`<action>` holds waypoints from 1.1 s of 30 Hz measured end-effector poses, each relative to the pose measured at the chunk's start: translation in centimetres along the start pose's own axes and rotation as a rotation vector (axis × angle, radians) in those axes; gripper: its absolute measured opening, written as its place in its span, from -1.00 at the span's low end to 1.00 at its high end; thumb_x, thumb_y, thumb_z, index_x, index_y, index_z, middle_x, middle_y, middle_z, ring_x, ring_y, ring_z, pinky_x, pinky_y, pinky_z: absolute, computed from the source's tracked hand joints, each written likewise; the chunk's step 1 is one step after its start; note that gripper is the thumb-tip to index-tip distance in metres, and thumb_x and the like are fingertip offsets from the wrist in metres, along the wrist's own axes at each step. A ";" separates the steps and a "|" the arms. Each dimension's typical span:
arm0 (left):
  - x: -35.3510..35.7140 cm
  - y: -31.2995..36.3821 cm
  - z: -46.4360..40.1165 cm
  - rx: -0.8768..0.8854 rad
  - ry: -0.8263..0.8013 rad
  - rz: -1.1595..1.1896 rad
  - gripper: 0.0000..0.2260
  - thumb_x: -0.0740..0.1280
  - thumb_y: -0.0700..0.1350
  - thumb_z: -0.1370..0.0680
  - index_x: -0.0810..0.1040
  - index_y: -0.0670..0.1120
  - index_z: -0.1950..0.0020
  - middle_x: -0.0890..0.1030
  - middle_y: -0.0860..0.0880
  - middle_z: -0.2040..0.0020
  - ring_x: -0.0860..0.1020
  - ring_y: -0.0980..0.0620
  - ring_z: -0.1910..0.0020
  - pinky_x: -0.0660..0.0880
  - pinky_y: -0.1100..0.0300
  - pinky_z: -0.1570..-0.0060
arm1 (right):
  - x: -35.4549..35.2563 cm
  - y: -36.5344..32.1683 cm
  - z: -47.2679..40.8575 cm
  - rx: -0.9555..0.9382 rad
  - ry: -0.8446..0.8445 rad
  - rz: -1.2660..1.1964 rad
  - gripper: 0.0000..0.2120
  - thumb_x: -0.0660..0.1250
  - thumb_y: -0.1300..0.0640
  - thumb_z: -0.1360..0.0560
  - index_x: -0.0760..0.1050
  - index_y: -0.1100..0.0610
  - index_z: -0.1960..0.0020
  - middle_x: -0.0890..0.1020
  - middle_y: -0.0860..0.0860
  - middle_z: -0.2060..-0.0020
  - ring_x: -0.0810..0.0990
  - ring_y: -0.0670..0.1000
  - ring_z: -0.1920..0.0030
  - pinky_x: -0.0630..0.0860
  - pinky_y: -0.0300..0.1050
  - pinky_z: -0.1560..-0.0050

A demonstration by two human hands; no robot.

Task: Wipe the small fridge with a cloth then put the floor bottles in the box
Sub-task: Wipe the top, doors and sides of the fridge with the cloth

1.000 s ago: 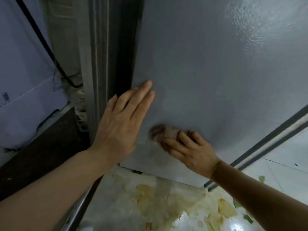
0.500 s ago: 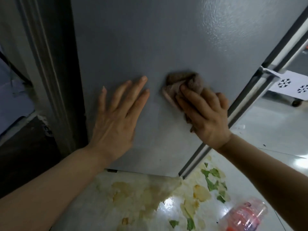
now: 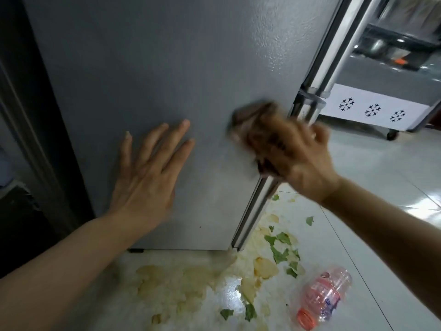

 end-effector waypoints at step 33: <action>9.0 -1.6 7.0 0.041 -0.040 -0.162 -0.10 0.39 -0.26 -0.31 0.03 0.08 -0.54 -0.04 0.03 -0.57 0.00 -0.11 -0.51 -0.15 -0.29 -0.38 | 11.4 -14.6 13.6 -0.103 -0.304 -0.122 -0.55 0.28 0.22 -0.46 0.37 0.07 -0.33 0.36 0.12 -0.19 0.34 0.14 0.08 0.35 0.01 0.13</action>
Point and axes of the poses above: each hand's wrist, its own z-axis away from the middle knuckle, its own x-axis out of the palm, y = z × x, the point moved 9 cm from there along -z, towards the middle knuckle
